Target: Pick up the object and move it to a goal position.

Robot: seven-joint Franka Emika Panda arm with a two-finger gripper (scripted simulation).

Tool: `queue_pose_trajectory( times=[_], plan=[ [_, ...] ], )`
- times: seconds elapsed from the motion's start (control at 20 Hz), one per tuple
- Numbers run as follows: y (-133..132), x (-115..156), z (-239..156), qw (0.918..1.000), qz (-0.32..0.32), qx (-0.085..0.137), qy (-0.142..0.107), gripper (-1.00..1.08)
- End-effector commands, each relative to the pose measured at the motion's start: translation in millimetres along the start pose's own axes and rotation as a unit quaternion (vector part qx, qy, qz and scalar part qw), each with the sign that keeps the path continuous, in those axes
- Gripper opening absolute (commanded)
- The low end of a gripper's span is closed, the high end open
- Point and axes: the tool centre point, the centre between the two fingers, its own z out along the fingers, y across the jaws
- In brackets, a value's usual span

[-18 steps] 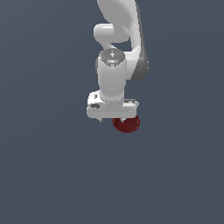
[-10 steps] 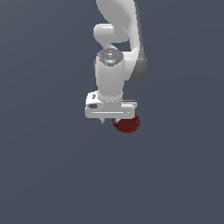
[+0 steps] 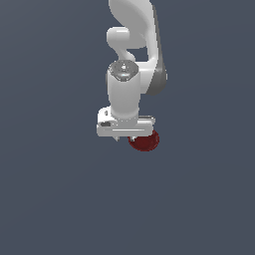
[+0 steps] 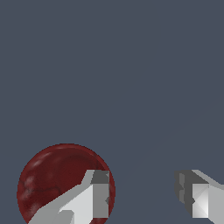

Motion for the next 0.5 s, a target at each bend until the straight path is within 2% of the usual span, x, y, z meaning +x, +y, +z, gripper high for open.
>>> queue_pose_trajectory(
  times=[0.0, 0.25, 0.45],
  plan=[
    [0, -1, 6, 0.9999, -0.010, 0.005, -0.010, 0.28],
    [-1, -4, 21, 0.9982, -0.041, 0.024, -0.038, 0.28],
    [-4, -8, 37, 0.9939, -0.074, 0.049, -0.066, 0.28]
  ],
)
